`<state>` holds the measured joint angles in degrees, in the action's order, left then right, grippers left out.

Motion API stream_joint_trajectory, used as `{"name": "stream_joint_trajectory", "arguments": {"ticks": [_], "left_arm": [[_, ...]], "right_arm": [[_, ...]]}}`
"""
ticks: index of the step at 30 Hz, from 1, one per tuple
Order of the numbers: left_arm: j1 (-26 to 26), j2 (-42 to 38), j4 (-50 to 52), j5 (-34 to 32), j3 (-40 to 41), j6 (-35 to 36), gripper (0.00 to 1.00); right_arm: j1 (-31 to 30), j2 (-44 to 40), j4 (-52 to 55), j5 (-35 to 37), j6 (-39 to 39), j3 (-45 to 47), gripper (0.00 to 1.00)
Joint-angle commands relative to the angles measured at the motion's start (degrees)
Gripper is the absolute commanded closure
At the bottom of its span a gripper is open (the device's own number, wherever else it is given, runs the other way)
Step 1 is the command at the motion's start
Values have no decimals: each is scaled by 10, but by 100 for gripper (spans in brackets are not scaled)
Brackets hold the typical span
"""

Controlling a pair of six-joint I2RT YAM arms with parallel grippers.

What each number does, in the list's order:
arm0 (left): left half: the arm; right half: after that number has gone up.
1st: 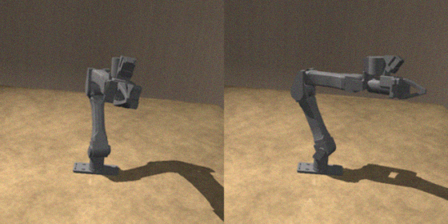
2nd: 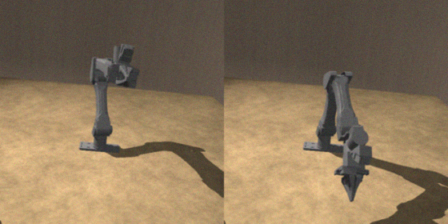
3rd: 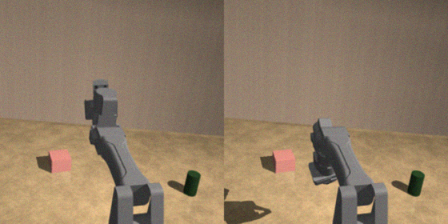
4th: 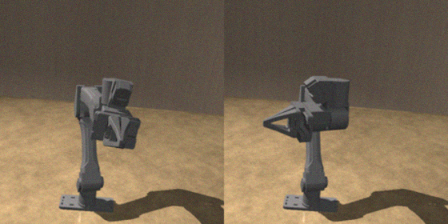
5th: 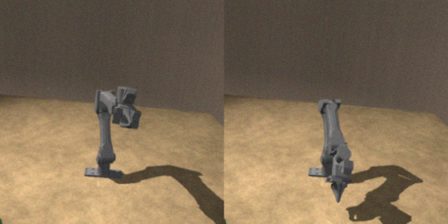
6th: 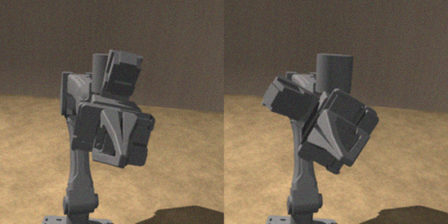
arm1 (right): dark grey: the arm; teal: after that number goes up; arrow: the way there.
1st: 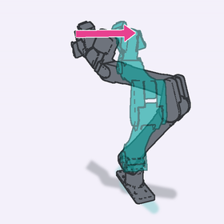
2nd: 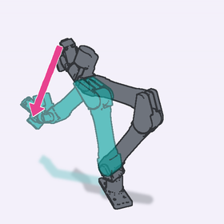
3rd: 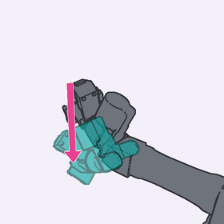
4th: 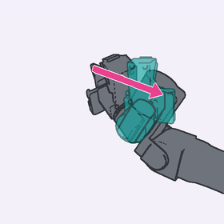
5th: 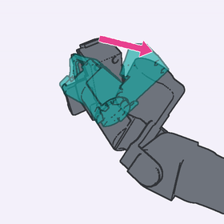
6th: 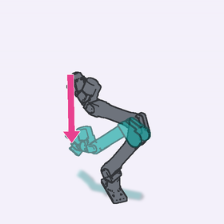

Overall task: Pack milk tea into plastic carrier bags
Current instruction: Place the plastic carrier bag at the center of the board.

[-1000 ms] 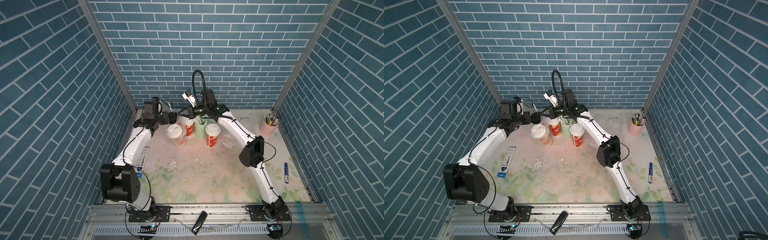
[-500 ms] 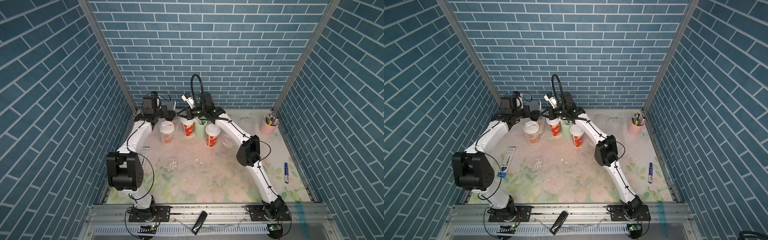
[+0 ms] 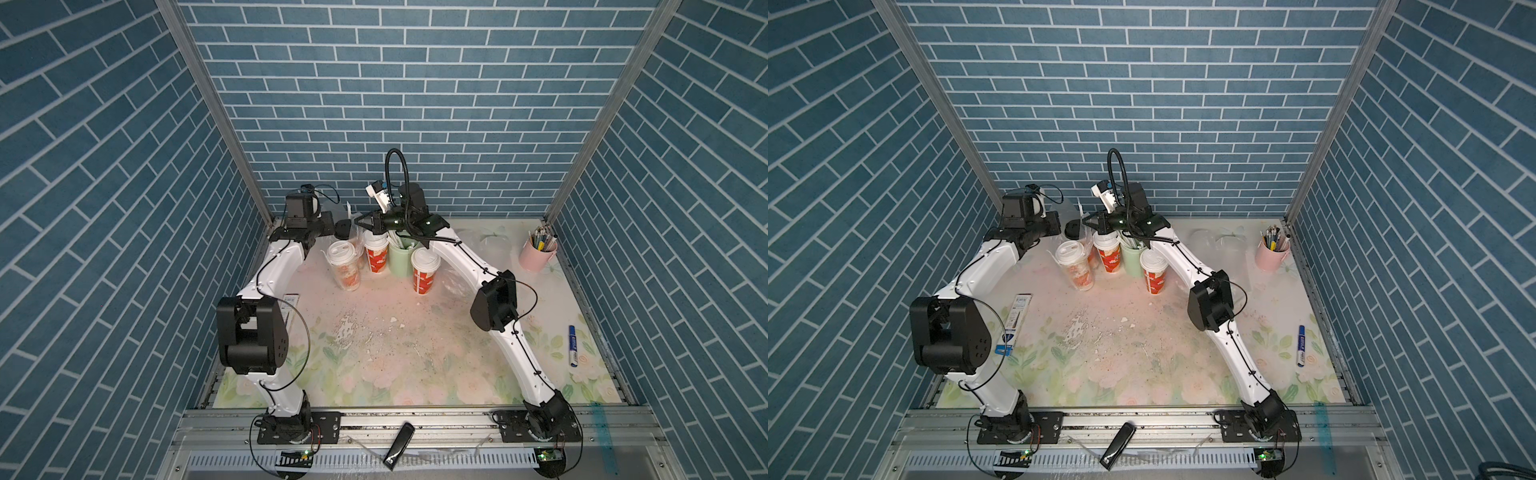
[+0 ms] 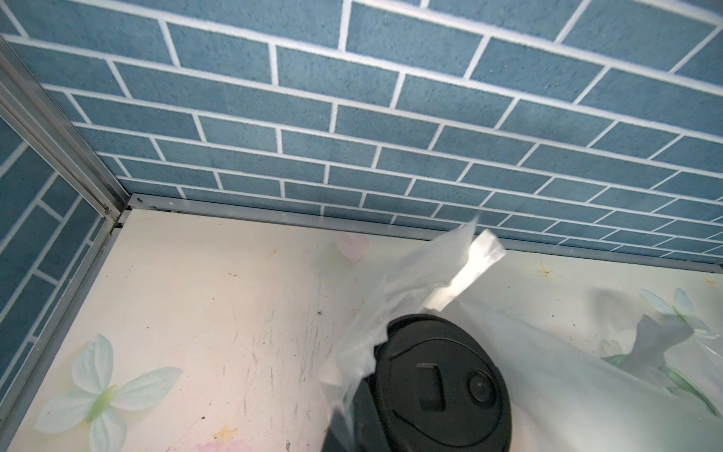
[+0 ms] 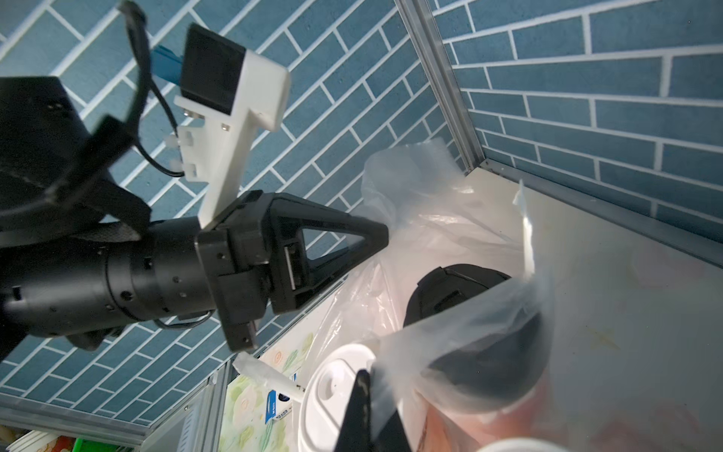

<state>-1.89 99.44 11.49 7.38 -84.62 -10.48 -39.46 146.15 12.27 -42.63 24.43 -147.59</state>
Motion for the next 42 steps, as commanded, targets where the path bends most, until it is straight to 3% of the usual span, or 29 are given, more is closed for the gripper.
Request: {"name": "stream_joint_trajectory", "arguments": {"ticks": [1,11,12,14,18,24,28,30,35,42], "left_arm": [[7,11,-16,-13,-20,2,100],[9,31,-18,0,-28,-5,100],[9,31,-17,4,-28,-6,100],[9,32,-17,9,-26,-8,99],[9,32,-9,19,-25,-10,78],[10,29,-1,32,-26,-10,53],[10,23,12,31,-30,-7,24],[10,17,17,29,-31,-5,14],[10,1,25,21,-28,-1,1],[10,-13,33,21,-28,2,1]], "right_arm": [[6,12,-28,17,22,-18,100],[12,19,-47,30,32,-25,100],[13,19,-46,29,33,-25,97],[12,19,-46,26,34,-24,78],[12,16,-45,25,34,-21,57],[12,13,-43,20,38,-19,43],[12,5,-40,14,38,-14,34],[12,-1,-39,12,39,-8,29],[12,-20,-35,6,35,11,16],[11,-43,-24,0,30,30,10]]}}
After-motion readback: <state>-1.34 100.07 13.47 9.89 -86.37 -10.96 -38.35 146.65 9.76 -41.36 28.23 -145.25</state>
